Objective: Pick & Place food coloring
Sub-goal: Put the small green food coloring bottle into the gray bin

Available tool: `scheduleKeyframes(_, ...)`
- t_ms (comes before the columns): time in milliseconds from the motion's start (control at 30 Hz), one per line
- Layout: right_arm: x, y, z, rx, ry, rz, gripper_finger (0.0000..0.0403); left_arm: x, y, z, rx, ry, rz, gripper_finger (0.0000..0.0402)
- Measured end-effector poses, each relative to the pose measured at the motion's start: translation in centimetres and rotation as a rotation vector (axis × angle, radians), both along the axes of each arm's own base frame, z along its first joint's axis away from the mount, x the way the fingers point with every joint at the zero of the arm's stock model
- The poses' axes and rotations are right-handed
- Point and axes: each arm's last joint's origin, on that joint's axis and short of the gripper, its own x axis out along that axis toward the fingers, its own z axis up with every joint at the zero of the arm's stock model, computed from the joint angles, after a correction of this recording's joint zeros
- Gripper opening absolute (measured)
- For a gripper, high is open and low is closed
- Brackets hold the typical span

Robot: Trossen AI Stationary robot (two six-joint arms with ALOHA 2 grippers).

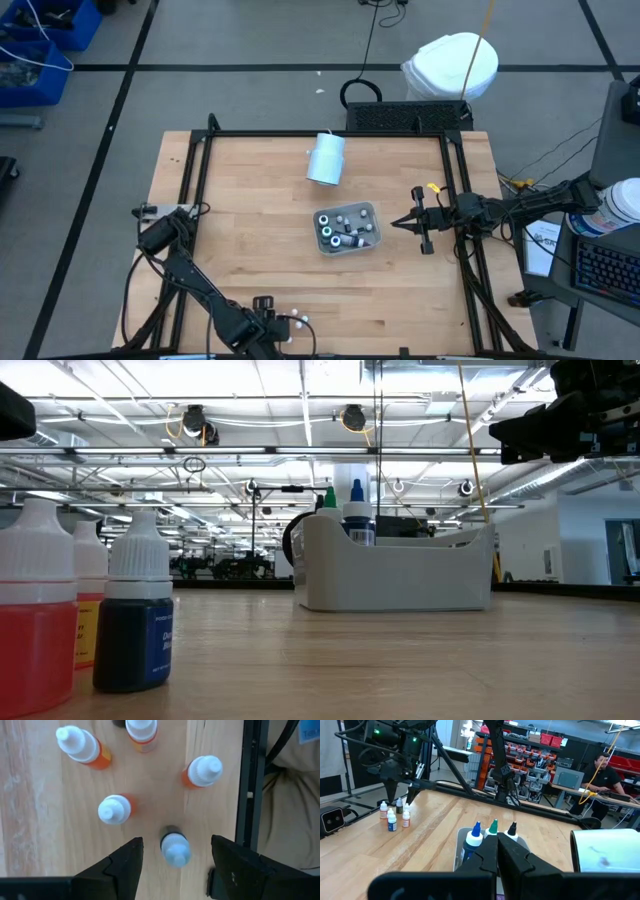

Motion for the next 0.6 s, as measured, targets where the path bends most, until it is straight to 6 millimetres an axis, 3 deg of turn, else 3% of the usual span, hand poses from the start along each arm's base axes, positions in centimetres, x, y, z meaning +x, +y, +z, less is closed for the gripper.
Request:
scheduleKeyframes(267,0.0,0.0,0.0,-0.001,-0.001,-0.001,0.0,0.3,0.43,-0.03,-0.01,0.018,0.064,0.0227)
scheduleKeyframes(600,0.0,0.0,0.0,-0.004,-0.001,-0.001,0.0,0.06,0.47,-0.06,-0.017,0.058,0.05,0.0087)
